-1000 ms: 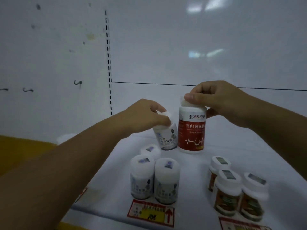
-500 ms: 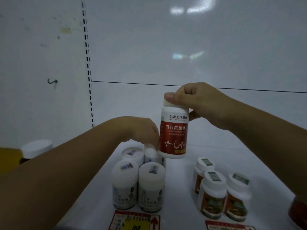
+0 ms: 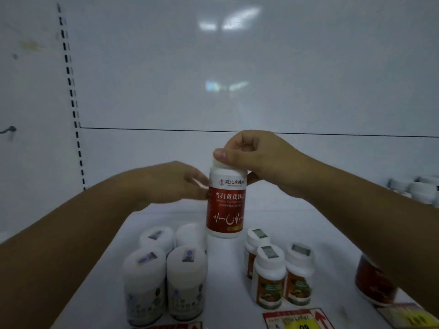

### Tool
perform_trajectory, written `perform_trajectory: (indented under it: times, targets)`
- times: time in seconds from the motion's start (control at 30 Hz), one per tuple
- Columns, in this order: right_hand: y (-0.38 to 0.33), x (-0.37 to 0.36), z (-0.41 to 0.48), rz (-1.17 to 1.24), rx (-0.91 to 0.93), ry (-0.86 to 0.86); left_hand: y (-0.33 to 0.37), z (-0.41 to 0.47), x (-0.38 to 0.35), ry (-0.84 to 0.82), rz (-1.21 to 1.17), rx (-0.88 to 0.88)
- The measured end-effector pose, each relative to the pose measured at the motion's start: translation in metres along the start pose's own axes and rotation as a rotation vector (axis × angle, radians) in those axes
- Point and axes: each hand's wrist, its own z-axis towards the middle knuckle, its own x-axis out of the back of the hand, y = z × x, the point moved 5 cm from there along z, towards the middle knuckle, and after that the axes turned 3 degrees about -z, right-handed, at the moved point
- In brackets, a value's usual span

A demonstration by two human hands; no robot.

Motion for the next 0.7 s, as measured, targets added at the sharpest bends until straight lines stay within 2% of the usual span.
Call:
perform_trajectory:
  times: [0.07, 0.1, 0.13, 0.23, 0.47, 0.7]
  targets:
    - [0.003, 0.015, -0.009, 0.016, -0.016, 0.05, 0.022, -0.002, 0.009, 0.032, -0.326, -0.101]
    - [0.005, 0.024, -0.015, 0.025, -0.028, 0.081, 0.038, -0.008, 0.007, 0.009, -0.373, -0.149]
    - [0.007, 0.034, -0.021, 0.034, -0.04, 0.11, 0.051, -0.008, 0.003, 0.012, -0.353, -0.215]
    - [0.016, 0.063, -0.044, 0.043, -0.058, 0.156, 0.084, -0.001, -0.028, 0.076, -0.258, -0.245]
    - [0.039, 0.152, -0.111, 0.016, -0.038, 0.155, 0.158, 0.009, -0.111, 0.192, -0.347, -0.376]
    - [0.085, 0.235, -0.174, 0.042, 0.027, 0.213, 0.223, 0.031, -0.192, 0.274, -0.296, -0.368]
